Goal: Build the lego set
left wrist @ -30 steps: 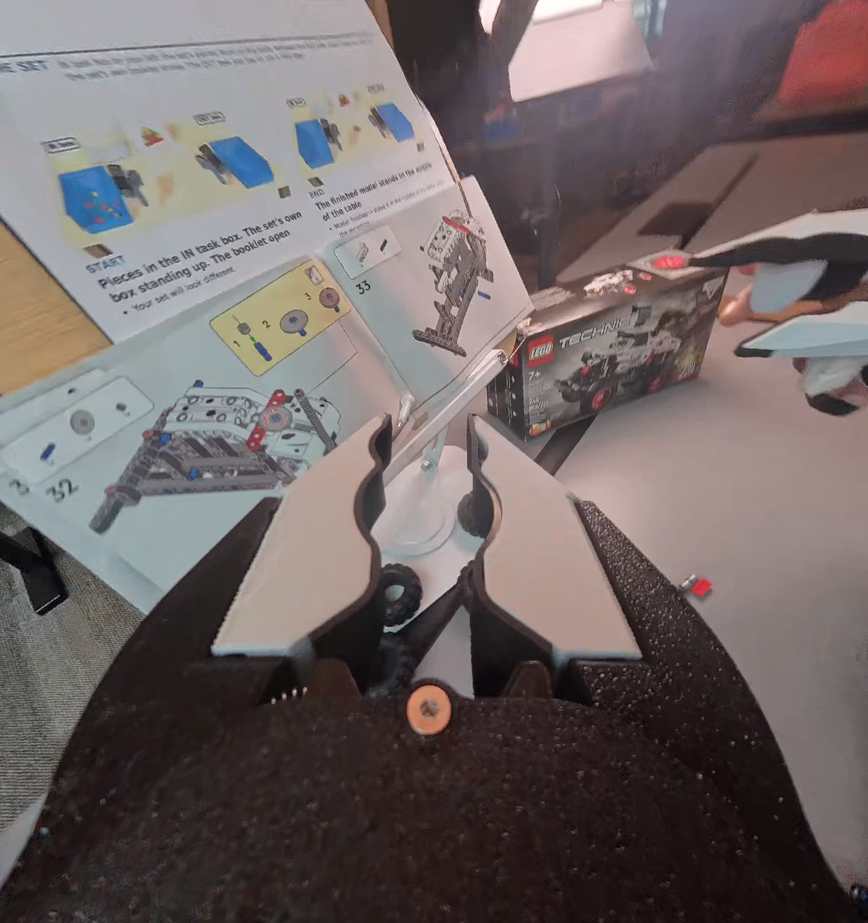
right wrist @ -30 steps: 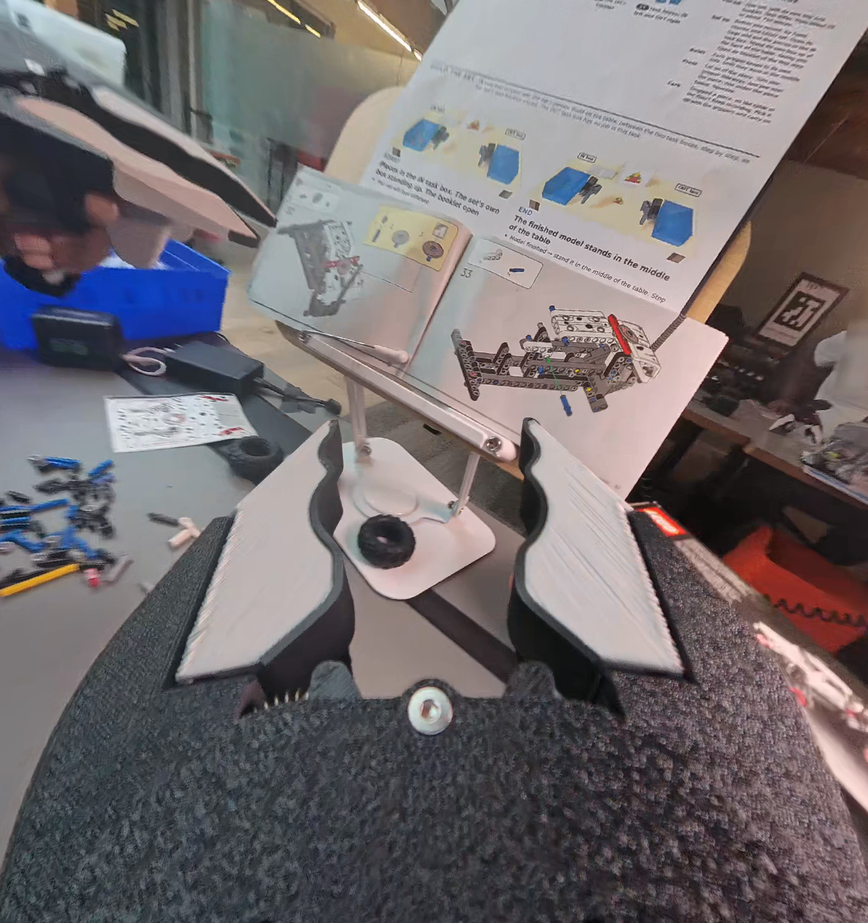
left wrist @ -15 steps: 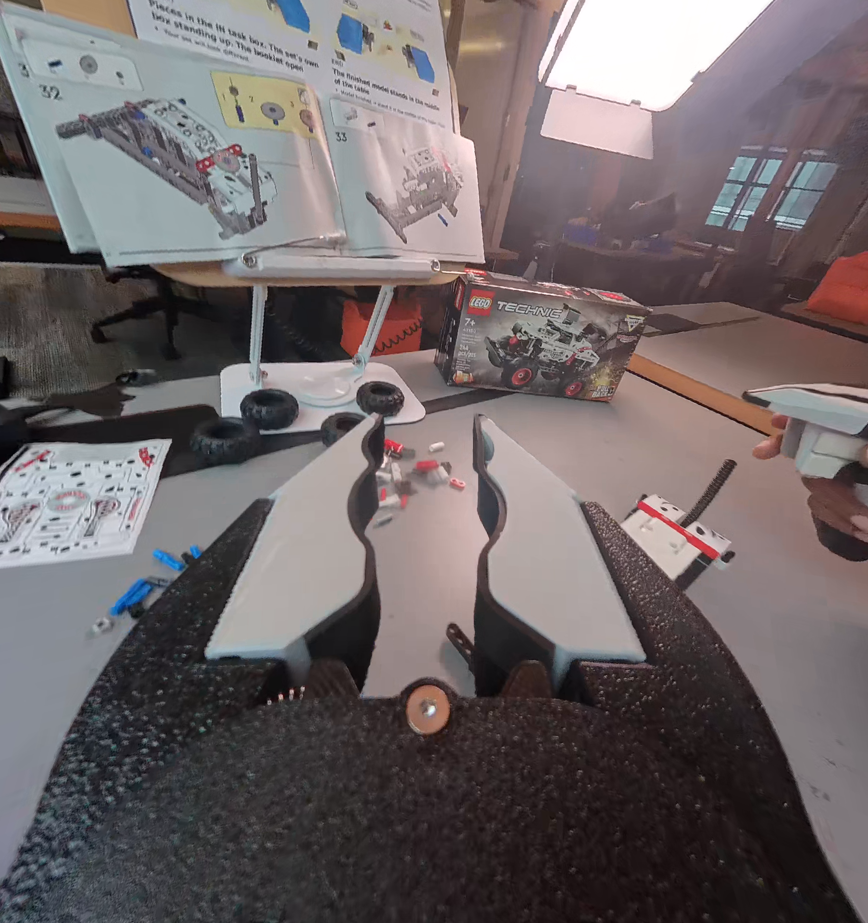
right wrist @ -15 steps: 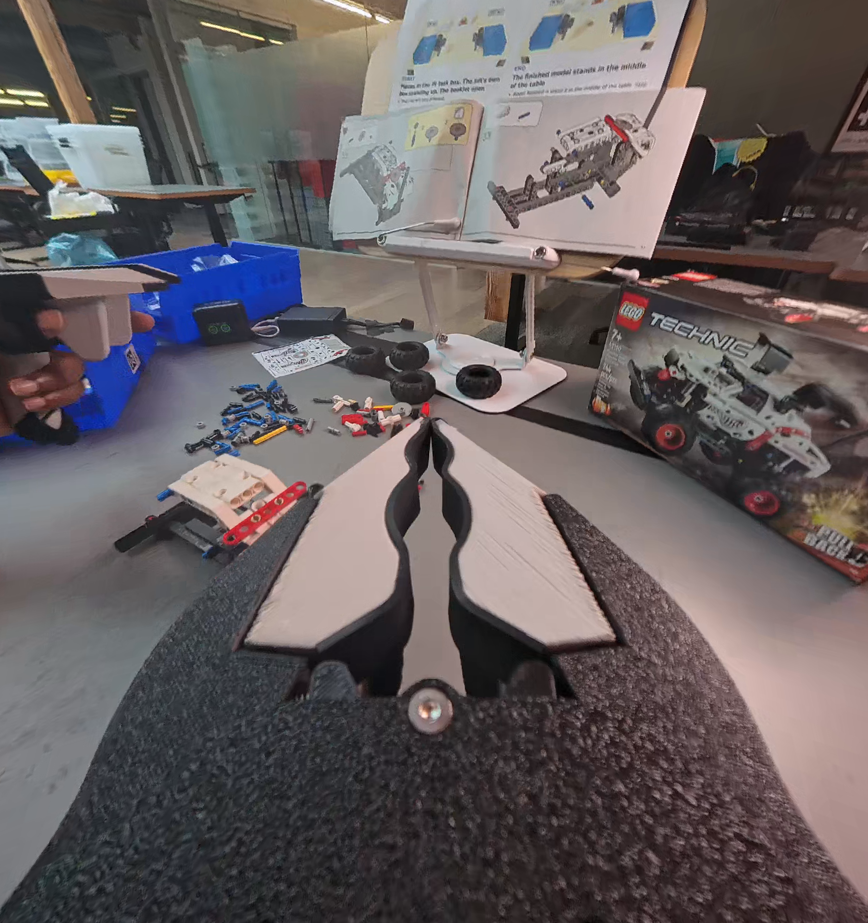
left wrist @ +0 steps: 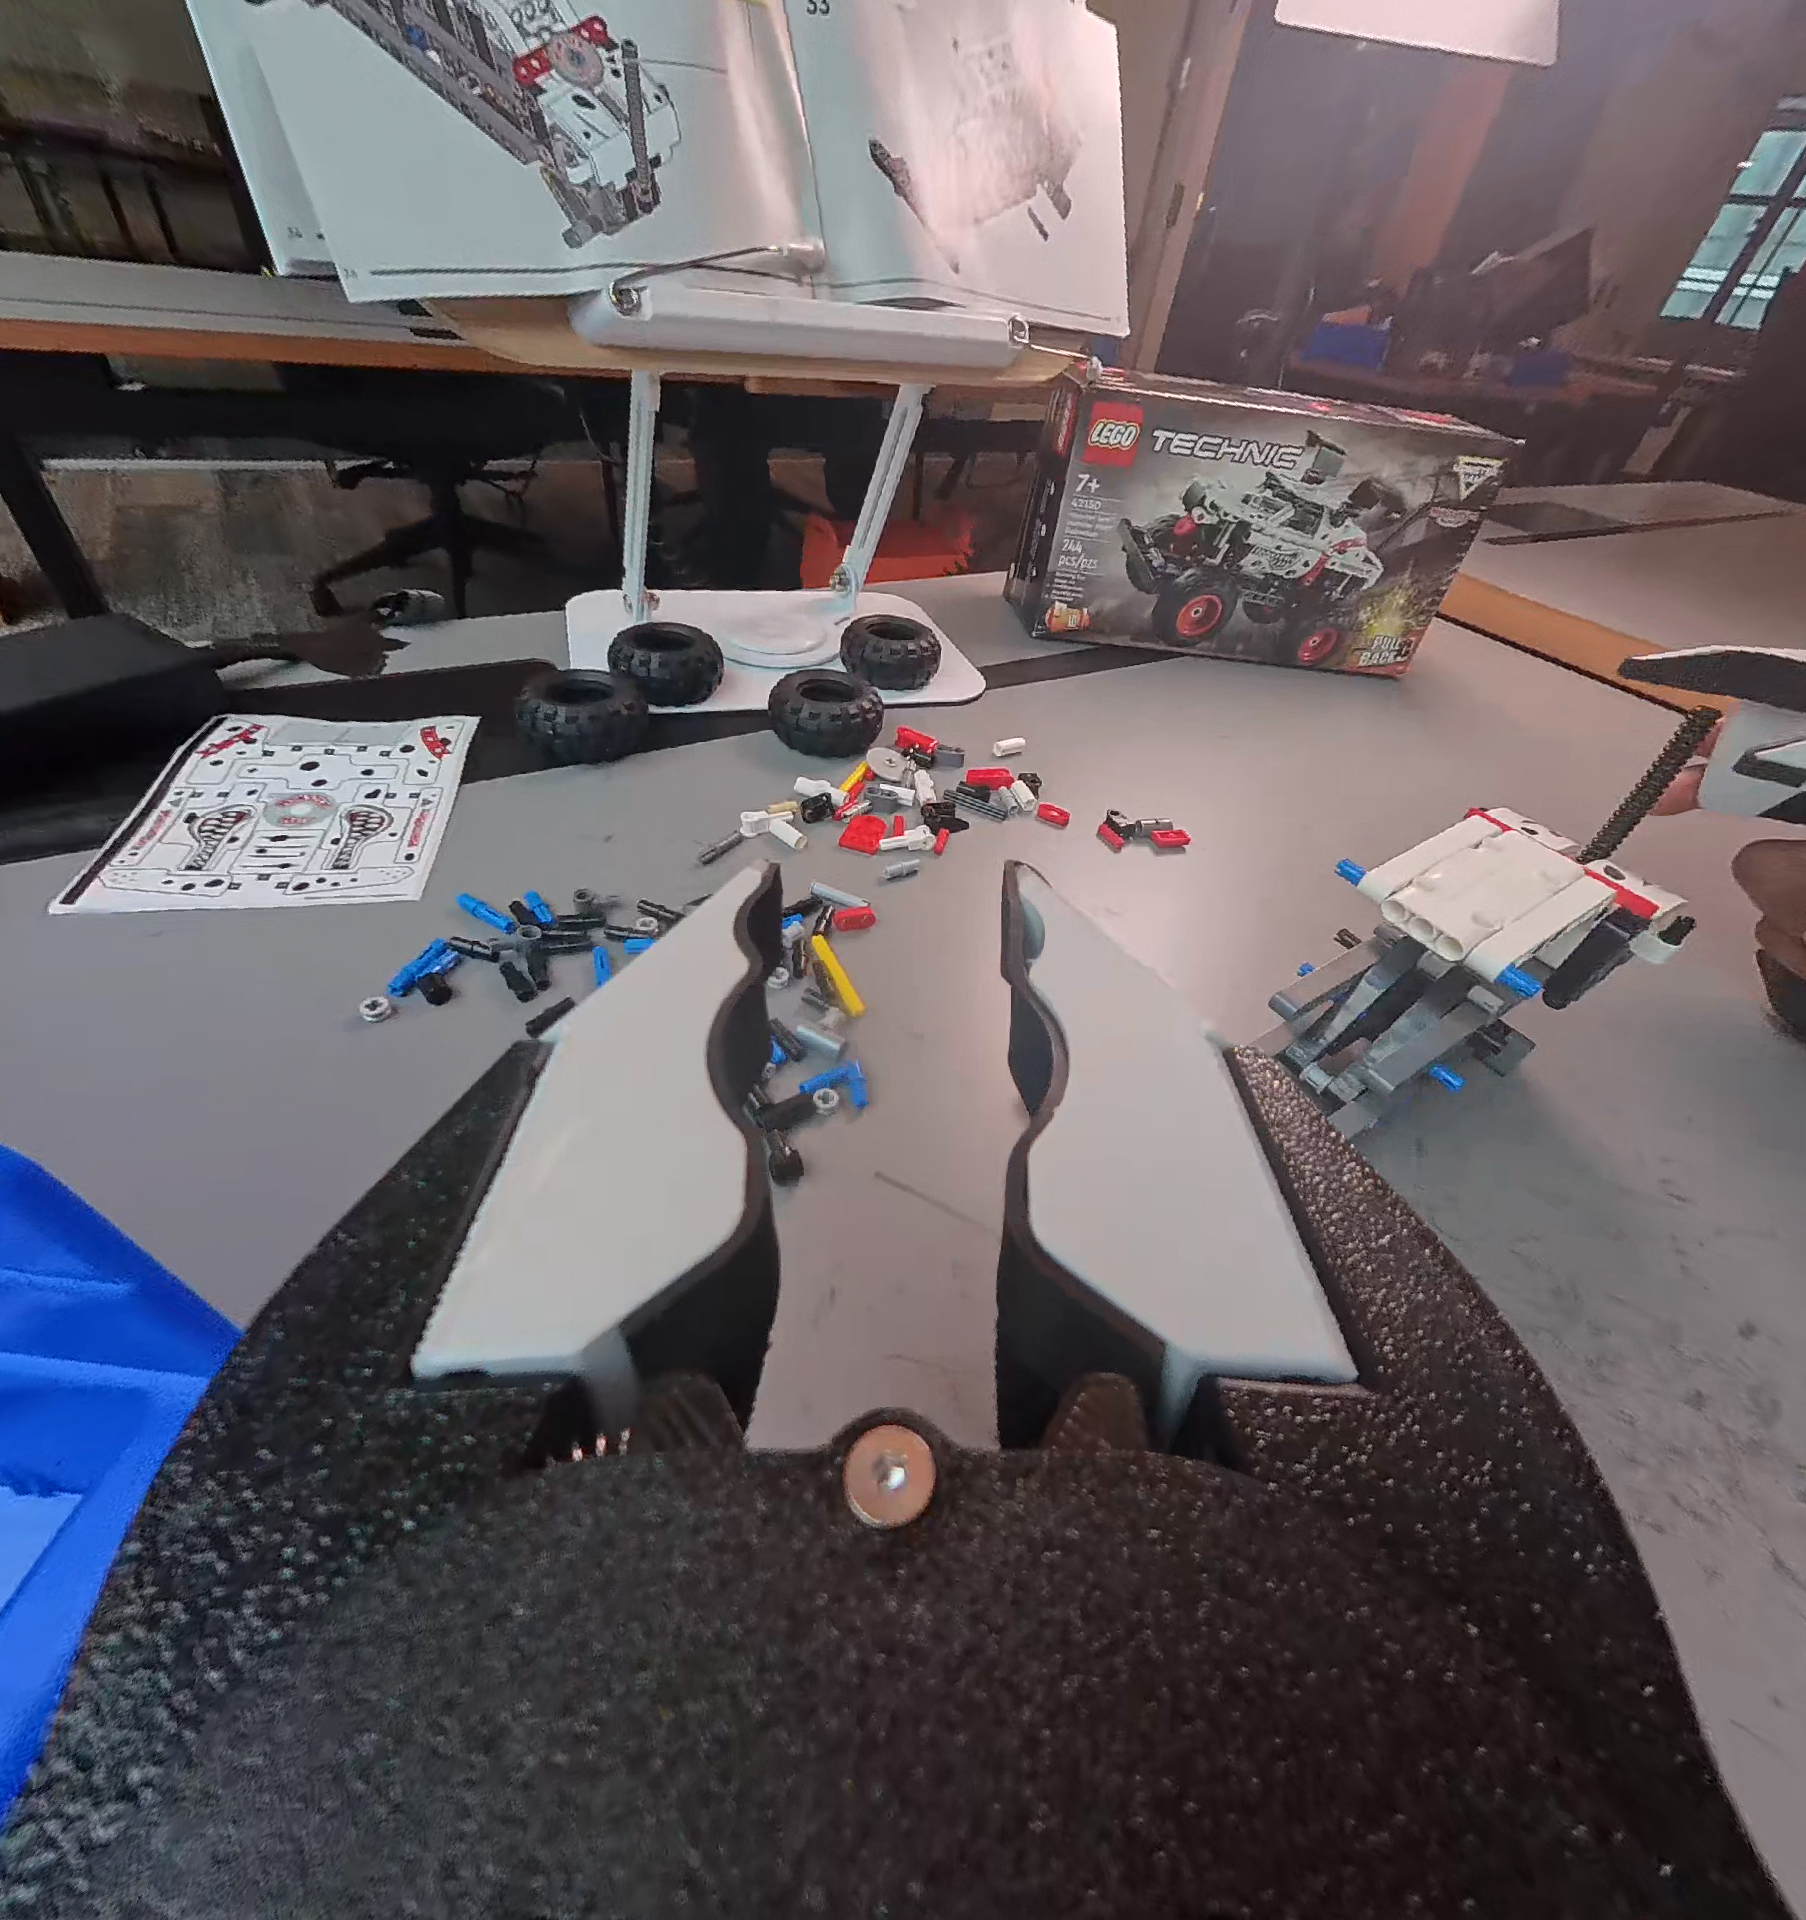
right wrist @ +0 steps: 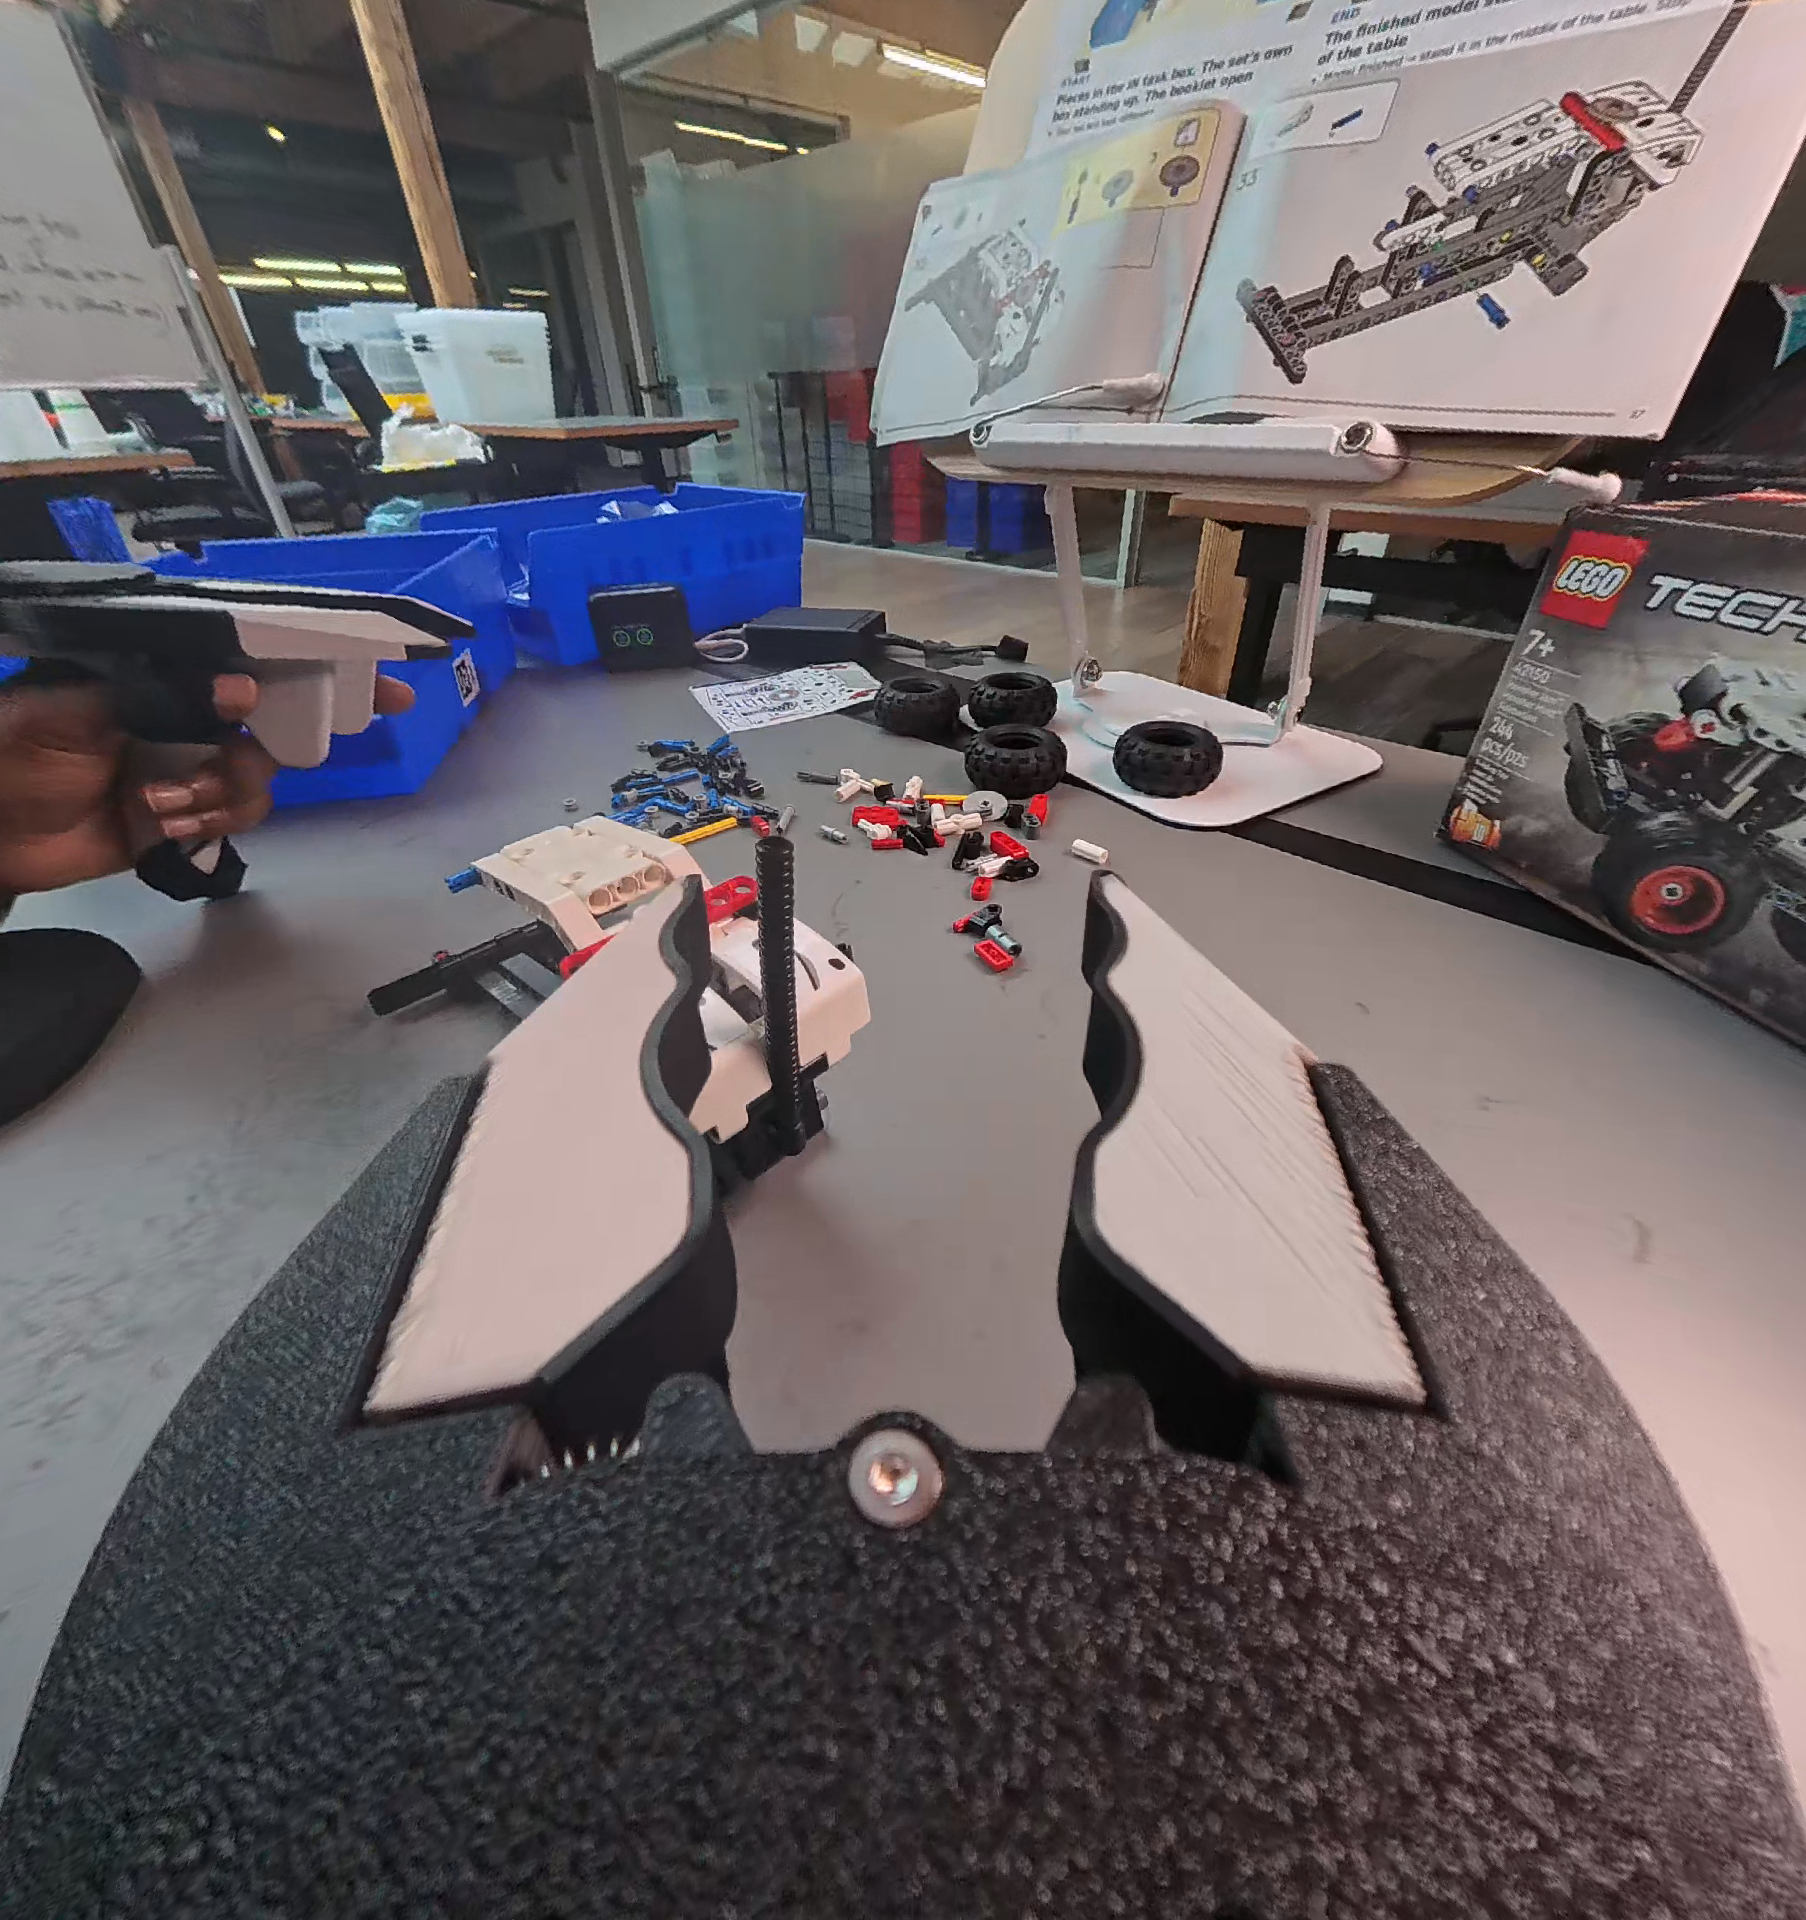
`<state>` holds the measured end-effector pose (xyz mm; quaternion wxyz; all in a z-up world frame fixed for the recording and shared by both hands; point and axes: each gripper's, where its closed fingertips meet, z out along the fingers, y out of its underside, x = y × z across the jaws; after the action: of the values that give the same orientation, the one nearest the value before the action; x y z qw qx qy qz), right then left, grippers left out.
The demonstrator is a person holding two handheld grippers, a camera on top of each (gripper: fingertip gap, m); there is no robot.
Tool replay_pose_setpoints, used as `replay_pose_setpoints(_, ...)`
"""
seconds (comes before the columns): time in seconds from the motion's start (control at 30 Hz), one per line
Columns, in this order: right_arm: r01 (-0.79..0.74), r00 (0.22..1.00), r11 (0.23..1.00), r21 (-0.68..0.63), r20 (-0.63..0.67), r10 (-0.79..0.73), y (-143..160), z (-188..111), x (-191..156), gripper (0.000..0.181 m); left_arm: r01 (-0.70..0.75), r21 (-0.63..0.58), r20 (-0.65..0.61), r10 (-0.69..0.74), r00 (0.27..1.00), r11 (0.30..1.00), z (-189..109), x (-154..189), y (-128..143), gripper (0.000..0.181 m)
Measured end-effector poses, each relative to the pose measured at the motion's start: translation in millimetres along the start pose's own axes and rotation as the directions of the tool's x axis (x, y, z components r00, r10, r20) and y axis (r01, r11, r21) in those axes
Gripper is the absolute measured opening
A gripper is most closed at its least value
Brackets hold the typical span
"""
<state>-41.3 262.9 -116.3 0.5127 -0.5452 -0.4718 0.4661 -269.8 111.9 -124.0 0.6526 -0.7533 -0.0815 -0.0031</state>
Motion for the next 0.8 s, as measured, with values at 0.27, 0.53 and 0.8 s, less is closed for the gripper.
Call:
replay_pose_setpoints(0.27, 0.011, 1.000, 1.000, 0.001, 0.014, -0.011, 2.0, 2.1, -4.8, 0.071, -0.108, -0.059, -0.023, 0.107, 0.994, 0.992, 6.4, 12.2, 12.4, 0.041)
replay_pose_setpoints(0.53, 0.060, 0.997, 0.998, -0.036, 0.041, -0.059, 7.6, 1.7, -15.1, 0.071, -0.124, -0.056, -0.023, 0.123, 0.992, 0.991, 7.2, 12.3, 12.3, 0.038)
replay_pose_setpoints(0.8, 0.071, 0.997, 0.996, -0.051, 0.030, -0.069, 9.6, 5.0, -17.0, 0.064, -0.107, -0.054, -0.136, 0.099, 0.986, 0.993, 59.6, 32.2, -9.9, 0.024)
